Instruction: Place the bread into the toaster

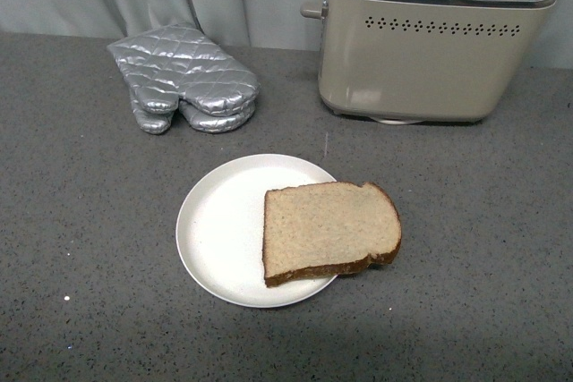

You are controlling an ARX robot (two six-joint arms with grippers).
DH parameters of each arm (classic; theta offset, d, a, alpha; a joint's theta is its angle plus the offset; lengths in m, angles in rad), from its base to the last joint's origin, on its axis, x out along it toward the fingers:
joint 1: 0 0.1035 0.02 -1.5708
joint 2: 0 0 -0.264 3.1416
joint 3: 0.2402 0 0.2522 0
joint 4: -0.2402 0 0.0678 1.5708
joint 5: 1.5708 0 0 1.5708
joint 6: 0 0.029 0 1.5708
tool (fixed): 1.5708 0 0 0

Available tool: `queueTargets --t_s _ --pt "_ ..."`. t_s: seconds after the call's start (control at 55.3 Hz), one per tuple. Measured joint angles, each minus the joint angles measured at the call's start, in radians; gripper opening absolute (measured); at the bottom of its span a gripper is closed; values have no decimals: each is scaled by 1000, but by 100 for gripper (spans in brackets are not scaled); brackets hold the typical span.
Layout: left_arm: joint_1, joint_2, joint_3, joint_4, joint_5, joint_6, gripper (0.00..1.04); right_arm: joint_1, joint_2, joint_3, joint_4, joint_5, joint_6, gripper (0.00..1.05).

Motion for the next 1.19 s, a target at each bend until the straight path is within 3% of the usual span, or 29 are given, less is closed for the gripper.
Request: queueTargets --t_s 0.506,0.614,0.669,0.759,0.922,1.193 --pt "0 0 0 0 -1 0 98 0 0 0 0 0 0 95" --pt "-102 197 82 -163 -313 -219 98 0 0 0 0 1 0 95" --pt "-124 298 92 -131 -352 -291 98 0 0 0 0 0 0 95" --pt "-151 518 117 1 -332 -354 98 0 0 0 0 0 0 95" --pt "-179 991 197 243 -209 -354 98 0 0 0 0 0 0 95" --pt "-221 1414 303 411 -121 -287 98 0 0 0 0 0 0 95"
